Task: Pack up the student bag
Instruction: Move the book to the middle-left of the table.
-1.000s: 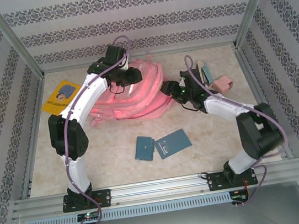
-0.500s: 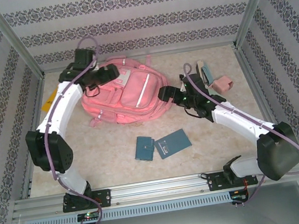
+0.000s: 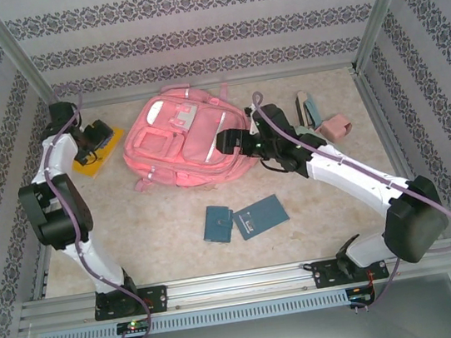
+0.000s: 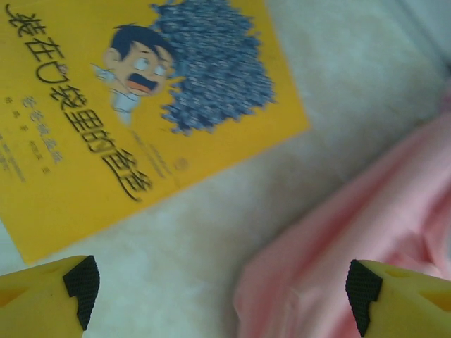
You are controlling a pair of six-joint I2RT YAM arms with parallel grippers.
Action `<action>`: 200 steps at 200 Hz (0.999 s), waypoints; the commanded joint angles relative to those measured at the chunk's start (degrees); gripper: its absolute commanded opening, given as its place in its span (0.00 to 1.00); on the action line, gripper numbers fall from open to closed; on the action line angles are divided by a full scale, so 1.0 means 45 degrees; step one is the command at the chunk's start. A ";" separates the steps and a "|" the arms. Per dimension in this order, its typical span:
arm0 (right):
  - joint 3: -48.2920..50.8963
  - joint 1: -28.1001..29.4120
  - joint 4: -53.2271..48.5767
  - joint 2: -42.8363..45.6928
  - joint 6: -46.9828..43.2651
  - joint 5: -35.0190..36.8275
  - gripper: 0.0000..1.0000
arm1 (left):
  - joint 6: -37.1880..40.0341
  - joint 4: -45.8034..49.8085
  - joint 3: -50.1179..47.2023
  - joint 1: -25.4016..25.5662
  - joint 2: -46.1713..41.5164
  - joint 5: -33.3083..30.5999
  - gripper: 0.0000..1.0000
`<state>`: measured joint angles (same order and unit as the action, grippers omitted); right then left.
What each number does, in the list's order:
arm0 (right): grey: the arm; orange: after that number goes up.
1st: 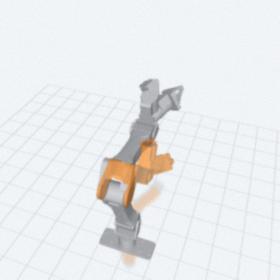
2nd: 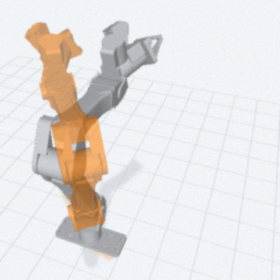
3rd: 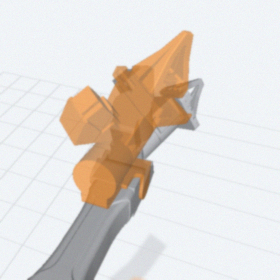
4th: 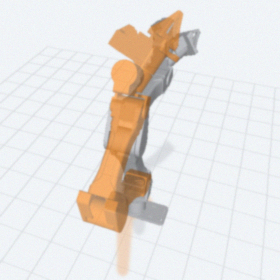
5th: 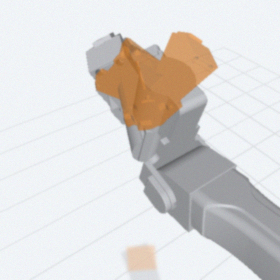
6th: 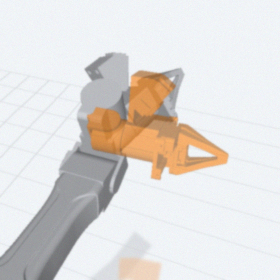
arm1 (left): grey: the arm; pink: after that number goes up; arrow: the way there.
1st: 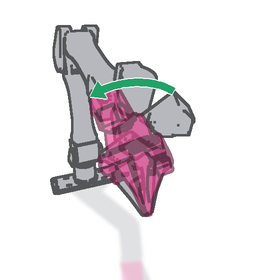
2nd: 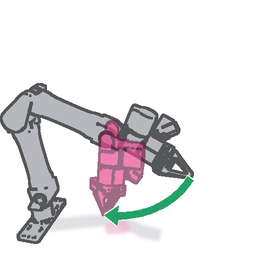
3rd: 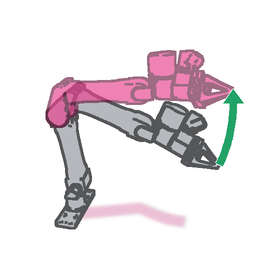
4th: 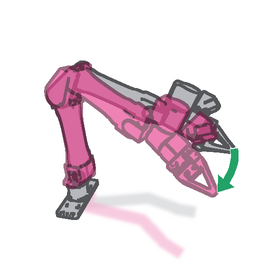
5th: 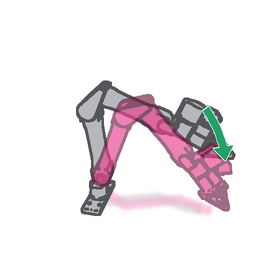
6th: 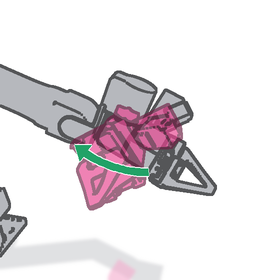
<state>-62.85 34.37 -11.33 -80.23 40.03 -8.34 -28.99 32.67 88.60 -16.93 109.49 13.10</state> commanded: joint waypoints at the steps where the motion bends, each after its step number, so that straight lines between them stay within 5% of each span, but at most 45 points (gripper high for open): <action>1: -0.0609 0.0237 -0.0723 -0.0111 -0.0351 0.0416 0.98 | -0.0139 -0.0086 0.1109 -0.0617 0.1336 0.0745 0.90; 77: -0.1069 0.0592 -0.1362 -0.0362 -0.0337 0.0614 0.98 | -0.0322 0.0971 0.3317 -0.1275 0.4282 0.0654 0.87; 136: -0.1613 0.0595 -0.1003 -0.1274 -0.0536 -0.0134 0.98 | -0.1662 0.0120 -0.1089 -0.1260 0.2377 0.1157 0.85; 200: -0.1868 0.0667 -0.0034 -0.2559 -0.0341 -0.1338 0.98 | -0.3814 -0.0655 -0.7612 -0.0665 -0.2614 0.0714 0.85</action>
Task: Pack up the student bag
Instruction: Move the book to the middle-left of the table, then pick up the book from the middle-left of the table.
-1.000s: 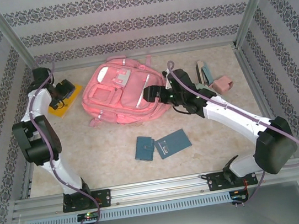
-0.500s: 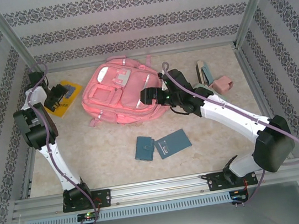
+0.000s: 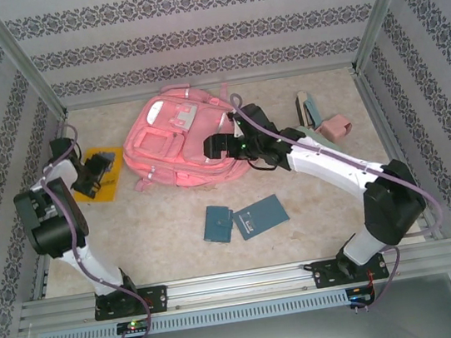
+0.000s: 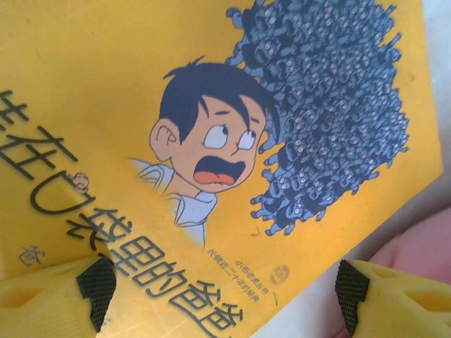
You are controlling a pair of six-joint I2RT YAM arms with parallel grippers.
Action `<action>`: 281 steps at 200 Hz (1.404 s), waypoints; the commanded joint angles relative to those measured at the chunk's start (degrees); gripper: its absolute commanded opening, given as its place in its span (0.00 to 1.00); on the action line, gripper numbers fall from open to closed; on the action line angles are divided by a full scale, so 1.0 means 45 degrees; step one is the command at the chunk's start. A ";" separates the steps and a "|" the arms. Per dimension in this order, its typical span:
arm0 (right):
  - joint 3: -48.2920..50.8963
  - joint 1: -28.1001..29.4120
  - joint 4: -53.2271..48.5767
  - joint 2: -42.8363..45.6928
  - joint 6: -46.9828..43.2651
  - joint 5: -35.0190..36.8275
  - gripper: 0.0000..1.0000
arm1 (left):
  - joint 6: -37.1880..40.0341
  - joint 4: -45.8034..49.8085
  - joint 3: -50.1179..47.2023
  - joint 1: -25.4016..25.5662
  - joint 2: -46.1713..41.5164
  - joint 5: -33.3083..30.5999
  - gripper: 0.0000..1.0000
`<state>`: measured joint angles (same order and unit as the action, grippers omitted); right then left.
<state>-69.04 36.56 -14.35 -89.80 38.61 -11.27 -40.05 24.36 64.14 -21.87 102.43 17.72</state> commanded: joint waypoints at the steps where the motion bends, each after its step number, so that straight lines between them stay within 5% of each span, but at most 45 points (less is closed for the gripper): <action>1: -0.0496 0.0179 0.0672 -0.0453 -0.0025 -0.0703 0.98 | -0.1442 0.1209 -0.2268 0.0459 -0.1045 -0.0307 0.85; 31: -0.1050 0.0316 0.0830 -0.1176 -0.0018 -0.1157 0.98 | -0.3143 0.0810 -0.5127 0.1762 -0.3190 -0.0404 0.85; 63: -0.1671 0.0523 0.0842 -0.1785 -0.0093 -0.1444 0.98 | -0.5596 0.0342 -0.7319 0.4421 -0.5514 -0.0917 0.85; 116: -0.2134 0.0956 0.0997 -0.2382 -0.0133 -0.1880 0.98 | -0.8412 0.0958 -0.8011 0.8370 -0.8131 -0.2332 0.86; 144: -0.2343 0.1364 0.1086 -0.2760 -0.0310 -0.2187 0.94 | -0.7416 0.2849 -0.7192 0.8385 -0.9226 -0.3366 0.88; 183: -0.2936 0.1911 0.0934 -0.3957 -0.0727 -0.3060 0.70 | -0.5660 0.4479 -0.6790 0.7436 -1.0951 -0.4716 0.88; 229: -0.4026 0.2757 0.0542 -0.5742 -0.1313 -0.3528 0.19 | -0.4026 0.3755 -0.7859 0.5946 -1.1652 -0.4061 0.83; 281: -0.5633 0.3467 -0.0633 -0.7762 -0.2354 -0.3533 0.20 | -0.3408 0.2499 -0.9136 0.5502 -1.1478 -0.3348 0.82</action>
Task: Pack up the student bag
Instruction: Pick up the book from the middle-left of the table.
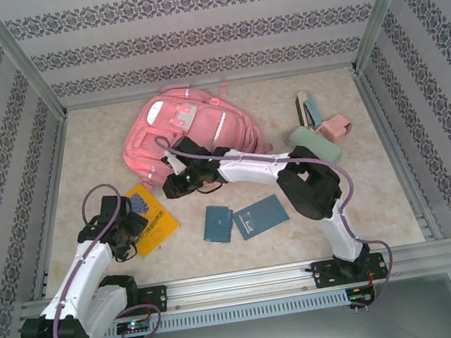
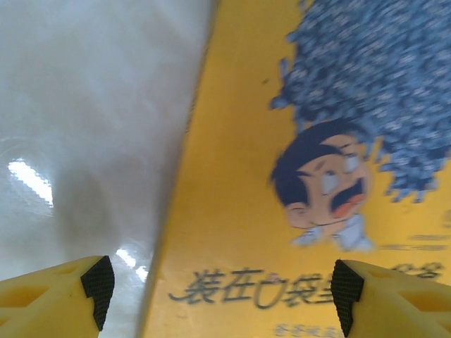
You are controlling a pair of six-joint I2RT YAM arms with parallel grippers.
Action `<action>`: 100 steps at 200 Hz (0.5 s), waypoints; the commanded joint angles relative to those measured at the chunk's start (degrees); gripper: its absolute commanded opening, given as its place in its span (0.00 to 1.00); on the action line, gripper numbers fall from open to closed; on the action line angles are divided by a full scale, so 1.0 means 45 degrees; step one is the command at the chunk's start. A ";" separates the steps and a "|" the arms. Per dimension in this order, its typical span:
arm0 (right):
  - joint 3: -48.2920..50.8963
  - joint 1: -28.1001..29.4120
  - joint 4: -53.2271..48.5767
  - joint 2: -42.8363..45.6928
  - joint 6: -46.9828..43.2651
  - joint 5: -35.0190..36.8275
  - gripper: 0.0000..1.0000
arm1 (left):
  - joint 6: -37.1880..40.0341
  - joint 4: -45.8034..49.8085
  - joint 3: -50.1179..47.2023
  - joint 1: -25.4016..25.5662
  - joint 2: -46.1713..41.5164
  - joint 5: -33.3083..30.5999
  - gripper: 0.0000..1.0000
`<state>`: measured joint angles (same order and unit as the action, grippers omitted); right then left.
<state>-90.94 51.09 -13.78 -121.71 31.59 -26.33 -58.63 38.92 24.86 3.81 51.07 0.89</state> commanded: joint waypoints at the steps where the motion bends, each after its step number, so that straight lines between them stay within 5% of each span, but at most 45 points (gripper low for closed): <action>1: -0.0777 0.0252 -0.0782 -0.0708 -0.0802 -0.0196 0.20 | 0.0723 -0.0776 -0.0447 -0.0204 -0.0062 0.0410 0.82; 100: -0.1764 0.0965 -0.1677 -0.2635 -0.1407 -0.0192 0.26 | 0.0676 -0.1664 -0.1413 -0.0223 -0.0289 0.1121 0.82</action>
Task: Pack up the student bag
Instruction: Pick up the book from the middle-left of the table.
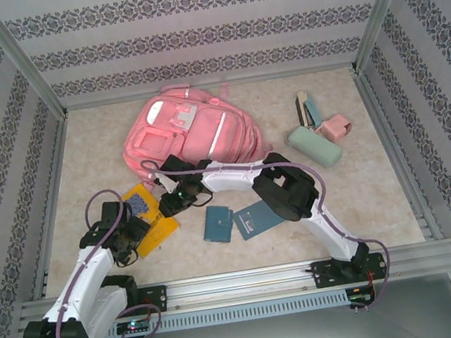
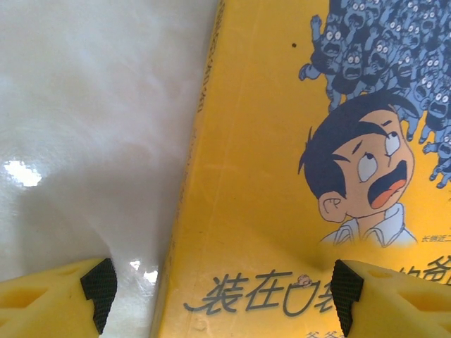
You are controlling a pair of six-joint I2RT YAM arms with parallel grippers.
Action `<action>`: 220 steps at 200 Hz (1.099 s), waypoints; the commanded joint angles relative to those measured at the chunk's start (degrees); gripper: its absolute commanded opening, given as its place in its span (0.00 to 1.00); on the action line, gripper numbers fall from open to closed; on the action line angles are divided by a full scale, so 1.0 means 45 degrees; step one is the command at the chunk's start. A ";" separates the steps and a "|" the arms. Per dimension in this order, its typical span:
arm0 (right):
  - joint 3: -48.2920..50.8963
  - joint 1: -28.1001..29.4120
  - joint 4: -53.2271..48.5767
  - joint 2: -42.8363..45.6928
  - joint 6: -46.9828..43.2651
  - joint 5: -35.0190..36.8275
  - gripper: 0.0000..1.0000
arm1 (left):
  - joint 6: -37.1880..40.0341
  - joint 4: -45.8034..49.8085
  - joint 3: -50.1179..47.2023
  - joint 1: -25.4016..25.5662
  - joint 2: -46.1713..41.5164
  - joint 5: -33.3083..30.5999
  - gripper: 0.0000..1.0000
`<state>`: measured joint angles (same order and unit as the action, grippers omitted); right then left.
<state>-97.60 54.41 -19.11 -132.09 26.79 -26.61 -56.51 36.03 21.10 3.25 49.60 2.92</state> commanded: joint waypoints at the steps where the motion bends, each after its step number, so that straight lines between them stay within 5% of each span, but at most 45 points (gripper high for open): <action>1: -0.0283 0.0229 -0.0495 -0.0331 -0.0343 -0.0145 0.26 | 0.0209 -0.1029 -0.0583 -0.0096 0.0044 0.0674 0.82; 102: 0.0019 0.0408 -0.0264 -0.0179 -0.0104 -0.0566 0.22 | -0.0248 -0.6669 -0.1209 -0.0096 -0.2243 0.6201 0.78; 220: 0.0173 0.0272 -0.0219 -0.0022 -0.0055 -0.0723 0.23 | -0.0811 -0.6370 -0.0865 -0.0106 -0.3919 0.5796 0.70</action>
<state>-97.89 52.16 -16.93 -132.03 26.39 -20.88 -59.40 24.86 14.35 1.80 35.83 23.11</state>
